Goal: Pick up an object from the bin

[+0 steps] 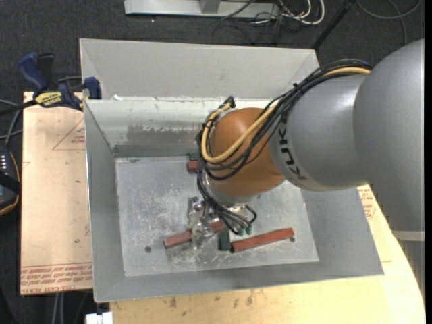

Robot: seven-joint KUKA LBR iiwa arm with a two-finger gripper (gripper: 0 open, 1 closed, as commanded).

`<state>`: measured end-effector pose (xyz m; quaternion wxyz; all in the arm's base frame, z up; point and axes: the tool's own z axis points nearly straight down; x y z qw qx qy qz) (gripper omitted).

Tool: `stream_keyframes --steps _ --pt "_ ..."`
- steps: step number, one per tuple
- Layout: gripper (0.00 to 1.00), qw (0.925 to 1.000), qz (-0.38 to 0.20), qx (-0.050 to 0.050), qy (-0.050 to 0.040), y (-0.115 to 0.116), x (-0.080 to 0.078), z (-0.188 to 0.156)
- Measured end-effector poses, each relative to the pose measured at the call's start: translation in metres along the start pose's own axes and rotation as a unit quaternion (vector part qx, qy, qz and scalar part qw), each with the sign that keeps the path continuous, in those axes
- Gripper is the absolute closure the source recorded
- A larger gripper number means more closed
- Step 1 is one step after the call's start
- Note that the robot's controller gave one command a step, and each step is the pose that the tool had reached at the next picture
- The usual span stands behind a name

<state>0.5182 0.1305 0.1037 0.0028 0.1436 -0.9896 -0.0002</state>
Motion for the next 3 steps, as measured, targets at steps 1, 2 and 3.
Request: stream_keyframes --steps 1,2,3 --pt "1.00 1.0000 0.000 0.000 -0.0018 0.000 -0.001 -0.021" --pt "1.00 1.0000 0.000 0.000 -0.0039 0.000 -0.002 -0.037" --pt "1.00 1.0000 0.000 0.000 -0.0049 0.000 -0.002 -0.047"
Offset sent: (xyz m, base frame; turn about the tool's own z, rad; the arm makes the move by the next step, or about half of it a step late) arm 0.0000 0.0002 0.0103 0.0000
